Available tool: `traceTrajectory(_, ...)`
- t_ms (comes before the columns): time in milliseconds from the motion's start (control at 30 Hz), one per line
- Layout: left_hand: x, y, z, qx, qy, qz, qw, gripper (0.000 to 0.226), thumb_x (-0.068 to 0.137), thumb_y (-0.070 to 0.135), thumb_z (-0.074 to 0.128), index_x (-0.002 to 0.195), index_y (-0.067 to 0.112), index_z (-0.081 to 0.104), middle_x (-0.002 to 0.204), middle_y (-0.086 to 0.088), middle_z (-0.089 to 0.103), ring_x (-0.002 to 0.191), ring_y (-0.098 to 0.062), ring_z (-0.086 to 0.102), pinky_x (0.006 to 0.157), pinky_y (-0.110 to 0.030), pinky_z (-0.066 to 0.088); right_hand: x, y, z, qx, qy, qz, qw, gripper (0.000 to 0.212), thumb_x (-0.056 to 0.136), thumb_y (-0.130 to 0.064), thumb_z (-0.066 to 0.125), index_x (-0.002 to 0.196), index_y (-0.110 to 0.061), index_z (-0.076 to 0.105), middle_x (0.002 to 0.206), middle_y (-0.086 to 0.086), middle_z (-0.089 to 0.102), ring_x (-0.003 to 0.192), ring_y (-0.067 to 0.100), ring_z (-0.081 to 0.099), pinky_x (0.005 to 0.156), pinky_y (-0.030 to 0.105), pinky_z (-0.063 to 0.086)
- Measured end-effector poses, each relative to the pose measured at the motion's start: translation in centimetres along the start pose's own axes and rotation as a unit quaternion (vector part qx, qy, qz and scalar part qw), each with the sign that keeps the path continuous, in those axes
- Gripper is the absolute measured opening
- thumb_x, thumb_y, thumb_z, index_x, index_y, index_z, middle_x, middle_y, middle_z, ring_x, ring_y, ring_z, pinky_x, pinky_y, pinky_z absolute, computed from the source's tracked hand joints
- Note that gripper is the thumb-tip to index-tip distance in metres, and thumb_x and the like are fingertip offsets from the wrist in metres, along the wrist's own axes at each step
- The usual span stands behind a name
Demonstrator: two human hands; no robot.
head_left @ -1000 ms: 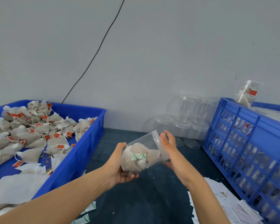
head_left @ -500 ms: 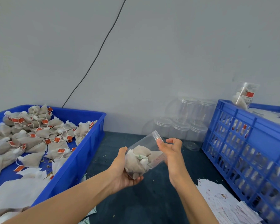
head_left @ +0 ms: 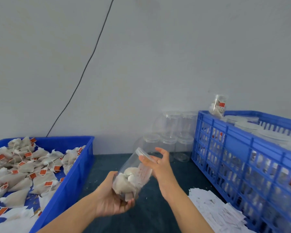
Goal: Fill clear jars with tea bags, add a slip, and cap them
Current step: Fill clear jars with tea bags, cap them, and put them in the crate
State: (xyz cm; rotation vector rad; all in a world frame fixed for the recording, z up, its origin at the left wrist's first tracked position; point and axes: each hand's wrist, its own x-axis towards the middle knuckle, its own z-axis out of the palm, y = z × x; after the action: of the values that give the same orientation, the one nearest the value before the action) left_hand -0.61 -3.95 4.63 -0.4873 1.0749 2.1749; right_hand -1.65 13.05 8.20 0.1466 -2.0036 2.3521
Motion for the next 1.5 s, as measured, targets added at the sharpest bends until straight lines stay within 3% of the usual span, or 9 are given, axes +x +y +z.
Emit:
traceTrajectory(167,-0.1,-0.7,0.6,-0.017,0.035,0.040,0.998,0.070,0.087,0.060,0.042,0.114,-0.003,0.056,0.083,-0.024,0.059,0.056,-0.032,0.054,0.044,-0.032,0.052,-0.5,-0.3,-0.5,0.043,-0.011,0.060,0.997,0.073,0.071,-0.019,0.083,0.129,-0.020,0.038,0.125,0.008,0.054,0.116,0.026,0.057,0.106,0.045,0.042)
traceTrajectory(467,0.0,-2.8,3.3,-0.016,0.009,0.259,0.966,0.058,0.094,0.054,0.034,0.104,0.004,0.061,0.078,-0.021,0.068,0.059,-0.028,0.055,0.045,-0.032,0.053,-1.3,-5.3,-1.2,-0.024,-0.061,-0.004,0.998,0.073,0.068,-0.018,0.086,0.123,-0.021,0.038,0.125,0.002,0.050,0.108,0.012,0.051,0.082,0.023,0.042)
traceTrajectory(600,-0.4,-2.4,5.4,0.000,-0.009,0.276,0.961,0.053,0.094,0.049,0.034,0.106,0.005,0.060,0.076,-0.020,0.066,0.059,-0.029,0.056,0.045,-0.032,0.053,-2.2,-6.4,-1.9,0.003,-0.037,-0.028,0.999,0.084,0.071,-0.020,0.084,0.131,-0.030,0.026,0.125,-0.001,0.044,0.099,0.001,0.047,0.069,0.013,0.035)
traceTrajectory(833,-0.8,-2.2,11.6,-0.032,-0.059,0.274,0.959,0.048,0.090,0.042,0.035,0.110,0.007,0.061,0.095,-0.017,0.064,0.075,-0.026,0.057,0.055,-0.031,0.056,-2.7,-9.6,-3.0,0.063,0.041,0.000,0.997,0.084,0.076,-0.029,0.081,0.133,-0.024,0.019,0.127,0.001,0.045,0.100,0.009,0.049,0.062,0.011,0.036)
traceTrajectory(1000,-0.1,-3.0,15.4,-0.019,-0.105,0.298,0.949,0.049,0.094,0.041,0.031,0.115,0.010,0.062,0.094,-0.013,0.071,0.071,-0.022,0.066,0.074,-0.037,0.055,-2.4,-11.9,-4.8,0.064,0.087,-0.007,0.994,0.084,0.075,-0.035,0.081,0.133,-0.021,0.021,0.129,0.003,0.046,0.113,0.019,0.051,0.088,0.026,0.046)
traceTrajectory(1167,0.1,-3.8,18.4,-0.028,-0.174,0.281,0.943,0.053,0.089,0.037,0.040,0.129,0.007,0.056,0.121,-0.019,0.066,0.090,-0.028,0.071,0.083,-0.044,0.058,-2.4,-14.0,-7.5,0.059,0.142,-0.042,0.987,0.077,0.072,-0.036,0.083,0.129,-0.009,0.039,0.124,0.011,0.055,0.099,0.016,0.057,0.066,0.017,0.046)
traceTrajectory(1267,0.4,-3.9,19.7,0.000,-0.210,0.276,0.938,0.054,0.090,0.036,0.036,0.131,0.006,0.054,0.127,-0.021,0.062,0.107,-0.032,0.066,0.090,-0.047,0.054,-2.6,-15.1,-9.1,0.033,0.143,-0.061,0.987,0.077,0.071,-0.036,0.084,0.128,-0.004,0.045,0.120,0.012,0.060,0.099,0.017,0.061,0.070,0.021,0.050)
traceTrajectory(1400,0.6,-3.9,22.3,0.085,-0.140,0.322,0.933,0.040,0.095,0.033,0.036,0.113,0.010,0.063,0.115,-0.016,0.067,0.094,-0.028,0.066,0.086,-0.040,0.054,-3.0,-17.0,-11.4,0.041,0.138,-0.094,0.985,0.073,0.070,-0.027,0.085,0.124,-0.011,0.039,0.116,0.004,0.057,0.103,0.016,0.059,0.077,0.027,0.052)
traceTrajectory(1500,0.7,-3.7,24.8,0.167,-0.021,0.434,0.885,0.030,0.097,0.012,0.044,0.118,0.029,0.058,0.103,-0.004,0.066,0.088,-0.017,0.063,0.081,-0.029,0.050,-3.2,-18.3,-13.5,0.030,0.162,-0.115,0.980,0.075,0.068,-0.019,0.087,0.128,-0.004,0.045,0.121,0.016,0.060,0.111,0.028,0.060,0.097,0.044,0.050)
